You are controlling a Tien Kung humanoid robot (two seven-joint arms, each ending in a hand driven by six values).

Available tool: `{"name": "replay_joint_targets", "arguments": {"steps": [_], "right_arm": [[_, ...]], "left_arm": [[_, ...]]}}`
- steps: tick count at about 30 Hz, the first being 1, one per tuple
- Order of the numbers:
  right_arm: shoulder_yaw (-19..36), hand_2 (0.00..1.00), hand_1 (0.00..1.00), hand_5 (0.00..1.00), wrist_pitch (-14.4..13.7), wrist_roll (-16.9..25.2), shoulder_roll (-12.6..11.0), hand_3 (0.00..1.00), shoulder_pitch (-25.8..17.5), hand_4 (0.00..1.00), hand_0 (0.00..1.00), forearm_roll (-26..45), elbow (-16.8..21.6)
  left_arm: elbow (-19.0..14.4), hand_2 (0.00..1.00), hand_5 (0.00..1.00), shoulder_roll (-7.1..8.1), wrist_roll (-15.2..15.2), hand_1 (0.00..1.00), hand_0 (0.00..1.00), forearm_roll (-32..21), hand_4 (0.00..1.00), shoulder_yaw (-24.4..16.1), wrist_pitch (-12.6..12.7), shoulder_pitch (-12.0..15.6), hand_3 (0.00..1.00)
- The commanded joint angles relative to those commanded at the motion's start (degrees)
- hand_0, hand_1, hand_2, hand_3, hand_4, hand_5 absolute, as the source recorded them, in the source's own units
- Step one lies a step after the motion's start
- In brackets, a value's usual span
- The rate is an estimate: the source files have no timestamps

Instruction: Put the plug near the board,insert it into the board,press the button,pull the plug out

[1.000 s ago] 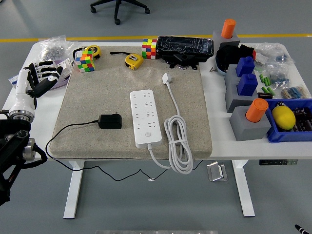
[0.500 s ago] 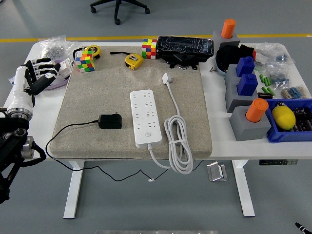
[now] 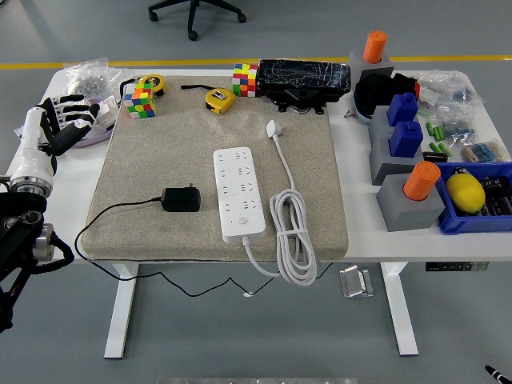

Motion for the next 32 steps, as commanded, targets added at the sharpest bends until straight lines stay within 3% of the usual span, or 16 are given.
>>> {"name": "replay_joint_targets", "arguments": {"steps": [21,32], "right_arm": [[-2.1,0.638,0.667,0.588,0.0,0.0,-0.4,0.565,0.4,0.977,0.614,0.4,-0.1],[-2.1,0.638,0.667,0.587,0.0,0.0,-0.3,0.565,0.5,0.977,0.614,0.4,-0.1]], "left_arm": [[-1.5,0.578,0.309,0.89,-0.2,0.574,0.489,-0.2,0.809,1.6,0.1,0.6,0.607],[-2.0,0.578,0.31,1.04,-0.1,0.574,0.49,0.1,0.808,0.4,0.1,0.9,0.606]]}}
